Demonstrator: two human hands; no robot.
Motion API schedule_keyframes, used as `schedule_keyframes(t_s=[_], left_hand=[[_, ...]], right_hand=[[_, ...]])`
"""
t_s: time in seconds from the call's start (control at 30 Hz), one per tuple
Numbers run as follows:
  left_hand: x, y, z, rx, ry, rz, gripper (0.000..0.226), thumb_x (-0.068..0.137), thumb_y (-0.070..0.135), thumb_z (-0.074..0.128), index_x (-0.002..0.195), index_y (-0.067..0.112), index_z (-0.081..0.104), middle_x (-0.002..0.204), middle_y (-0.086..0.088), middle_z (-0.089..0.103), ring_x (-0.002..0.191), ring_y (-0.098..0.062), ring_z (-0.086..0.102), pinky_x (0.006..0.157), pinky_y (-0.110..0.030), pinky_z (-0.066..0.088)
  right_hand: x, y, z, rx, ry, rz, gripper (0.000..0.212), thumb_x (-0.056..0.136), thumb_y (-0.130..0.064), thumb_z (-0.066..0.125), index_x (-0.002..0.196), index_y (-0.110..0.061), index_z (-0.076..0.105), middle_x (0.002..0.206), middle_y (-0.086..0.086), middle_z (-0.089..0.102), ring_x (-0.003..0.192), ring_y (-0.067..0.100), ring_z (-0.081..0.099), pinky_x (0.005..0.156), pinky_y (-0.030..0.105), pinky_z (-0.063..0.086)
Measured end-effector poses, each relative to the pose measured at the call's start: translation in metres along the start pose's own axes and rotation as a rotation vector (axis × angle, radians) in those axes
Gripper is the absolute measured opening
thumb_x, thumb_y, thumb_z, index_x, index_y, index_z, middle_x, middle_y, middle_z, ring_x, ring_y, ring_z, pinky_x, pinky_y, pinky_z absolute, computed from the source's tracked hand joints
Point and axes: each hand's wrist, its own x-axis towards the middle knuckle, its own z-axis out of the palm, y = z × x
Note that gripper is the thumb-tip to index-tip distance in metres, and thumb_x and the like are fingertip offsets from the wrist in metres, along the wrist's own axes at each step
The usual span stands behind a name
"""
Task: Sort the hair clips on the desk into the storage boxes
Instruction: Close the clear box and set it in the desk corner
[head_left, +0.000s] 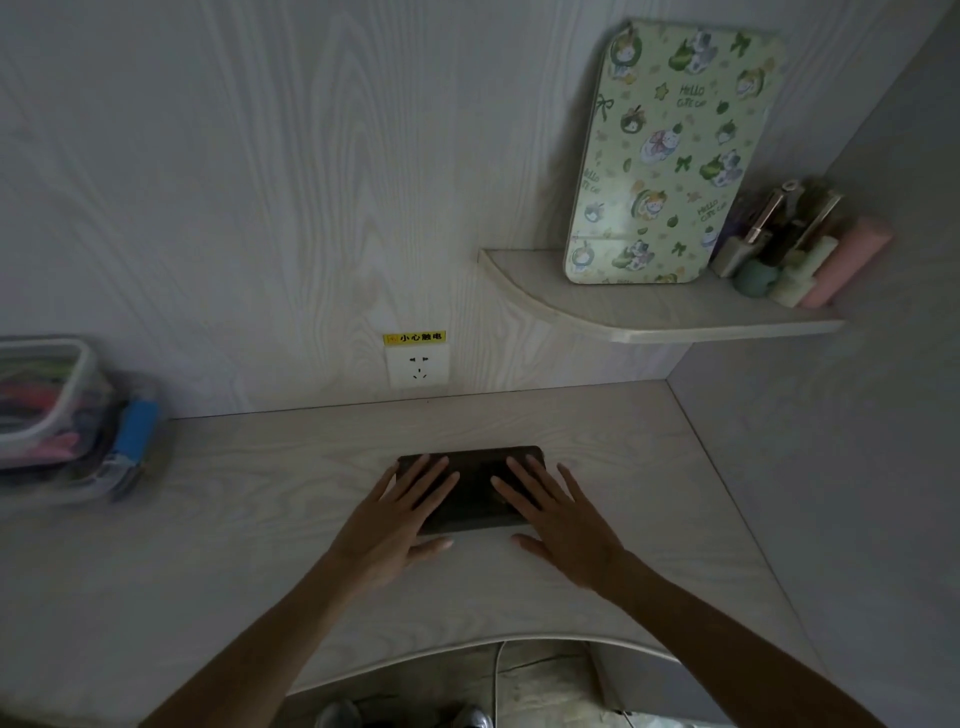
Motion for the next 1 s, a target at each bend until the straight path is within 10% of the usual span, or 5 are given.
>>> schedule_keyframes(t_s=[0.27, 0.43, 0.5, 0.67, 1.0], left_hand=[[0.005, 0.000, 0.001, -0.028, 0.016, 0.007, 0.083, 0.079, 0.052, 0.056, 0.144, 0.021, 0.015, 0.148, -0.006, 0.038, 0.136, -0.025, 0.036, 0.106, -0.048, 0.038], [-0.002, 0.004, -0.006, -0.268, -0.014, -0.078, 0.095, 0.079, 0.067, 0.035, 0.139, 0.032, -0.029, 0.150, -0.001, -0.022, 0.140, -0.021, -0.017, 0.119, -0.045, 0.002], [-0.006, 0.010, -0.010, -0.597, 0.046, -0.345, 0.093, 0.086, 0.061, 0.043, 0.147, 0.020, -0.014, 0.153, 0.000, -0.017, 0.143, -0.019, -0.009, 0.118, -0.040, 0.006], [-0.004, -0.005, -0.033, -1.363, -0.088, -0.932, 0.031, 0.097, 0.030, 0.043, 0.115, 0.007, 0.053, 0.125, -0.015, 0.058, 0.109, -0.029, 0.058, 0.090, -0.038, 0.047], [-0.081, -0.089, -0.133, -1.297, 0.283, -1.019, 0.018, 0.093, 0.019, 0.054, 0.075, 0.018, 0.057, 0.082, -0.006, 0.060, 0.087, -0.027, 0.061, 0.086, -0.041, 0.053]], right_hand=[[0.004, 0.001, 0.004, -0.009, -0.050, 0.010, 0.063, 0.093, -0.057, 0.022, 0.147, -0.027, 0.013, 0.152, 0.006, 0.029, 0.138, 0.028, 0.031, 0.106, 0.050, 0.036], [0.008, 0.002, -0.015, 0.391, 0.024, 0.136, 0.064, 0.090, -0.061, 0.009, 0.143, -0.032, 0.027, 0.155, -0.004, 0.015, 0.145, 0.019, 0.008, 0.118, 0.039, 0.005], [0.013, 0.001, -0.012, 0.598, 0.165, 0.440, 0.052, 0.096, -0.045, 0.033, 0.140, -0.018, 0.036, 0.150, 0.004, 0.031, 0.140, 0.022, 0.027, 0.118, 0.038, 0.020], [0.033, -0.009, -0.038, 1.232, -0.251, 0.897, 0.040, 0.099, -0.024, 0.039, 0.127, 0.003, 0.048, 0.122, 0.018, 0.055, 0.111, 0.032, 0.053, 0.096, 0.035, 0.043], [0.102, -0.073, -0.150, 1.476, -0.176, 0.628, 0.033, 0.092, -0.021, 0.055, 0.118, 0.000, 0.056, 0.110, 0.013, 0.059, 0.093, 0.021, 0.057, 0.088, 0.033, 0.042]])
